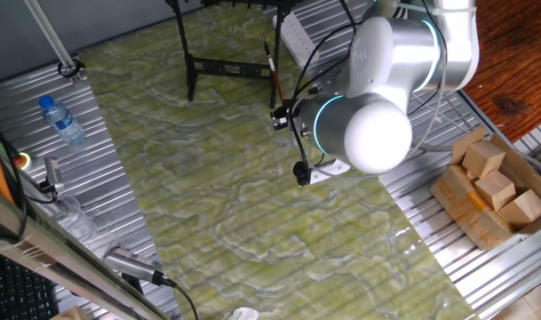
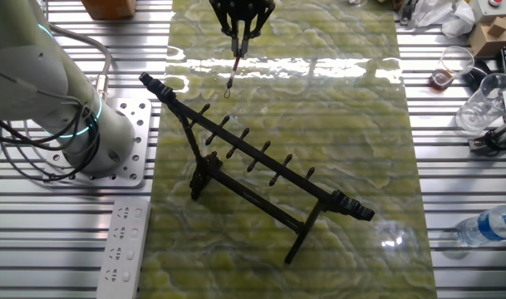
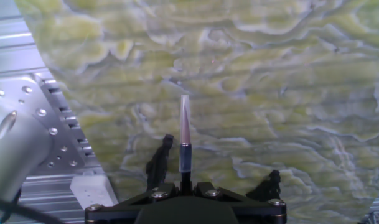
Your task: Place the brush on the pen rack
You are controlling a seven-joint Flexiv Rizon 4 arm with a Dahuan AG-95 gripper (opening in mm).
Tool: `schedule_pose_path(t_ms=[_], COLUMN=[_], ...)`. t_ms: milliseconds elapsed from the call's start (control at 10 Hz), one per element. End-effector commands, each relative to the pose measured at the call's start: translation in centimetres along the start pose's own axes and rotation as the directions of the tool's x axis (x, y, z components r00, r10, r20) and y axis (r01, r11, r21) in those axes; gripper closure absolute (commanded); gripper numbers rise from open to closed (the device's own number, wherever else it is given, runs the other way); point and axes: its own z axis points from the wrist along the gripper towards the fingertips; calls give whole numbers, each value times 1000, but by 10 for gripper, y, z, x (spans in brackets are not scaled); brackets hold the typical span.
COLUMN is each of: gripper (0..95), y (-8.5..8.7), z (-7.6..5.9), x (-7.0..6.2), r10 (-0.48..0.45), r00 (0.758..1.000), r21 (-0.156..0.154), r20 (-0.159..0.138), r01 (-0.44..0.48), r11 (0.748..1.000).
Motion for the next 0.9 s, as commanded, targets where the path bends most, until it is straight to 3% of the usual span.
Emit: schedule_pose_path(t_ms=[100, 500, 900], gripper=[950, 950, 950], y=[-2, -3, -4], z=[-1, -3, 0], x=[4, 11, 11], r10=[-9, -29, -58], r00=[1000, 1000, 997], r21=[-2, -7, -11], r20=[-6, -9, -43], r01=[9, 29, 57], r11=[1000, 1000, 998])
